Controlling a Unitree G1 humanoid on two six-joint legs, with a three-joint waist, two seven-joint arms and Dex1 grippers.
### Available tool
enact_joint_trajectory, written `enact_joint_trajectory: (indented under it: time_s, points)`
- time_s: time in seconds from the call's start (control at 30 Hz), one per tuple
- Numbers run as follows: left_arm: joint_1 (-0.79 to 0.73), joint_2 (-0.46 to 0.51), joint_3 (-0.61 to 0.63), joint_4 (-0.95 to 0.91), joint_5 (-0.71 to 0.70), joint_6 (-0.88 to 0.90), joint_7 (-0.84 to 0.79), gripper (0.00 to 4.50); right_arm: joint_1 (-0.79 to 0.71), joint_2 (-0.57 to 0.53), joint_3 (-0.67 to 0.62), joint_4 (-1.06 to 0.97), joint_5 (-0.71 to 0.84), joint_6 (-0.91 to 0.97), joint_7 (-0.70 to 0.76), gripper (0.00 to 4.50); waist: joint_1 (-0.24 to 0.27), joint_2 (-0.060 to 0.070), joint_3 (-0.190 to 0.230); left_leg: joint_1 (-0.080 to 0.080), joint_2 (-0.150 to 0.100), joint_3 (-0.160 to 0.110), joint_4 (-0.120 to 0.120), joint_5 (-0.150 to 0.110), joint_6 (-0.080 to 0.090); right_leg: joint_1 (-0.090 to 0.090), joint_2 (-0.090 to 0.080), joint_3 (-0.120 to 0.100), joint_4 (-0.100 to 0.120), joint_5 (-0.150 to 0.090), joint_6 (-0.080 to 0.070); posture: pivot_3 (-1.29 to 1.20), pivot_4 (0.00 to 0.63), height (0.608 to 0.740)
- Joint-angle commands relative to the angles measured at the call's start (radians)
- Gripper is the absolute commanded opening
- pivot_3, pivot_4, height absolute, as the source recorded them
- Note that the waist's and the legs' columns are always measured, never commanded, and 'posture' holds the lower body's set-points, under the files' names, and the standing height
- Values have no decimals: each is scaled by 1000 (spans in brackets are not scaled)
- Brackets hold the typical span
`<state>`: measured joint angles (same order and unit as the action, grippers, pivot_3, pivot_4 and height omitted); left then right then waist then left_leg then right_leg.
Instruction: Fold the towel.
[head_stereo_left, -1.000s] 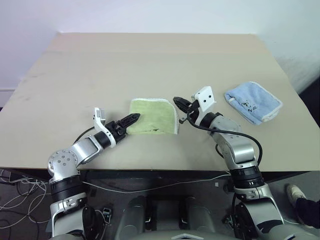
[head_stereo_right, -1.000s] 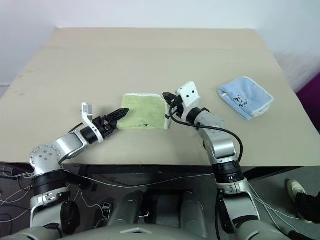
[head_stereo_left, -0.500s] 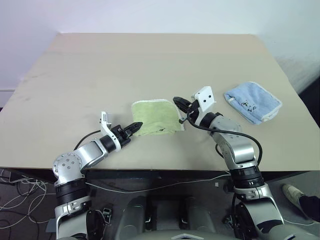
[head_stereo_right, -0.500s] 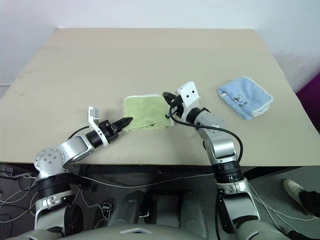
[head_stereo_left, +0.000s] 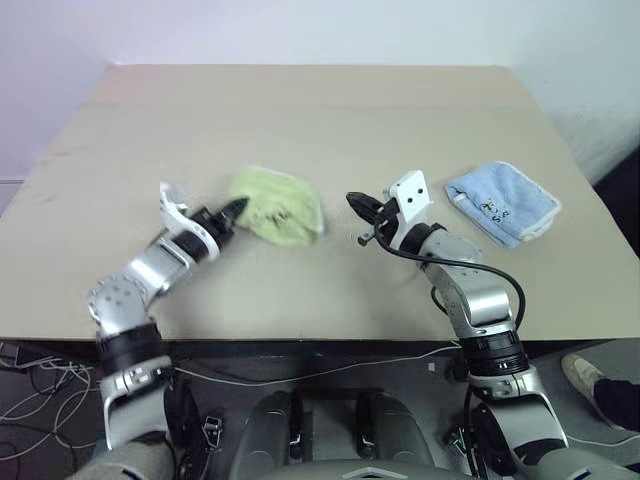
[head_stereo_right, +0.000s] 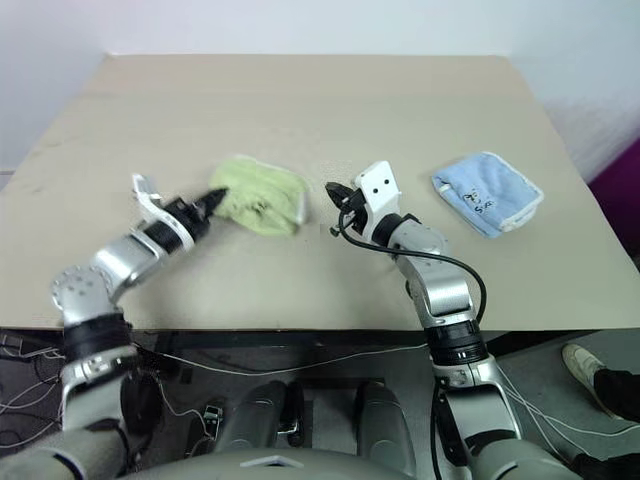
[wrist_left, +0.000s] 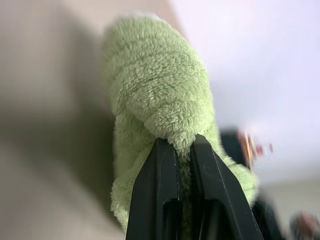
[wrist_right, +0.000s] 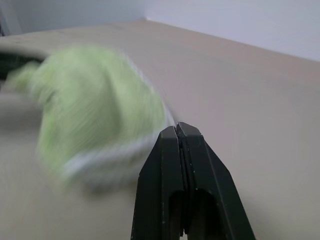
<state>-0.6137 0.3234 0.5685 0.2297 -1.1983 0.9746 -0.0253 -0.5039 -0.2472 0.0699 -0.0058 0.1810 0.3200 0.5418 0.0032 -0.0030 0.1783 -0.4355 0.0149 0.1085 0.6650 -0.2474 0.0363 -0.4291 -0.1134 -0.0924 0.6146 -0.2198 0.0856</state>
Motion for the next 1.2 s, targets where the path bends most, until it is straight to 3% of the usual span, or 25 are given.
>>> enact_joint_trajectory:
  time_s: [0.03,0.2,0.33,0.47,0.6,0.73,0.83,1.13,1.2]
  points:
    - [-101,112,47,138,79,-120,-61,32,-26,1,-8,-43,12,-12,-3,0,-4,0,0,0,0,0,0,0,0,0,0,0,0,0,0,0,150,740]
    - [-209,305,88,379,197,-312,-199,32,-19,1,-7,-56,13,-10,-5,0,-21,-1,1,-1,0,1,0,0,0,-1,1,0,0,0,0,0,150,740]
    - [-158,391,162,497,228,-393,-235,32,-4,-5,-12,-69,13,-9,-10,0,-25,-1,1,-2,0,2,-1,0,0,-2,1,0,-1,0,0,0,150,740]
    - [11,338,226,366,195,-362,-210,32,9,-9,-14,-77,13,-8,-11,0,-21,-1,1,-2,0,2,-2,0,0,-2,0,0,-1,0,1,0,150,740]
    - [204,219,279,152,142,-316,-128,32,1,-10,-8,-66,14,-10,0,0,-16,-5,1,-2,0,0,-1,-2,-3,-2,-5,0,0,0,0,0,150,740]
    - [291,138,316,30,83,-300,-62,32,-17,-6,1,-41,14,-17,14,0,-18,-6,1,-2,0,-1,-1,-2,-4,-3,-5,0,0,0,0,0,150,740]
    - [322,102,338,-29,34,-296,-29,874,-30,0,9,-18,11,-23,27,0,-20,-6,1,-2,0,-1,-2,-2,-4,-3,-5,0,0,0,0,0,150,740]
    - [412,72,375,-148,-95,-291,28,4026,-57,30,34,32,9,-39,52,0,-20,-6,1,-3,0,-1,-2,-2,-4,-4,-6,1,0,0,0,0,150,740]
    - [435,68,378,-169,-114,-292,41,4460,-62,38,40,39,8,-39,54,0,-21,-6,1,-3,0,-1,-2,-2,-4,-4,-6,1,-1,0,-1,0,150,740]
